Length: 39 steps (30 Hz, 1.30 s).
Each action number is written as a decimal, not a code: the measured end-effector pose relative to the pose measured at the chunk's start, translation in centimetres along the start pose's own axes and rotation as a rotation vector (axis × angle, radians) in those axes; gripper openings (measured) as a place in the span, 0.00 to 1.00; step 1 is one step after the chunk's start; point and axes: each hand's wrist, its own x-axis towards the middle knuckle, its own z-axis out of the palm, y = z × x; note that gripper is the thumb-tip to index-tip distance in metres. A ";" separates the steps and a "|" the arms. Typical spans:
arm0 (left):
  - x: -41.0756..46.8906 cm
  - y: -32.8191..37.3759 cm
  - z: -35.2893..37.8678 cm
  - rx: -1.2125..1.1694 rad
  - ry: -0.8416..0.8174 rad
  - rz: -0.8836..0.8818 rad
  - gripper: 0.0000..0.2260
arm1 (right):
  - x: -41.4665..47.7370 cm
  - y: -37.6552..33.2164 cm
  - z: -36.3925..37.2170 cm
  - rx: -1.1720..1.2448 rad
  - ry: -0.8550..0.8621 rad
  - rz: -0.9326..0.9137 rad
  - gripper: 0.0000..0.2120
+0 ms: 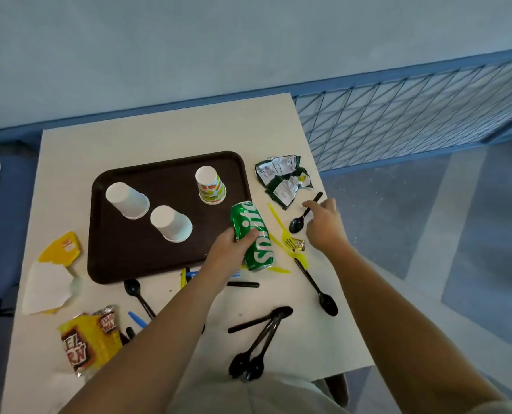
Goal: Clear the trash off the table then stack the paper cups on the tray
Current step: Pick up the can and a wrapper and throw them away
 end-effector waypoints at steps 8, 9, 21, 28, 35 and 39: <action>1.7 -0.4 0.7 0.033 0.011 -0.012 0.11 | 2.3 3.2 0.2 -0.467 0.055 -0.270 0.11; 1.7 -0.5 0.8 0.033 0.013 -0.015 0.13 | 1.9 3.2 0.0 -0.445 0.088 -0.257 0.10; 2.1 0.2 2.1 0.060 0.019 -0.005 0.12 | -2.2 2.0 2.7 -0.010 -0.215 -0.126 0.13; 2.0 0.7 2.0 0.025 0.031 0.000 0.10 | -1.2 1.5 1.5 0.280 -0.043 -0.054 0.04; 1.7 1.6 1.5 -0.043 0.033 -0.016 0.10 | 3.9 -3.3 -3.1 0.522 0.042 0.047 0.12; 1.4 2.0 0.8 -0.052 0.044 -0.018 0.09 | 7.9 -5.2 -3.9 0.119 -0.117 -0.142 0.23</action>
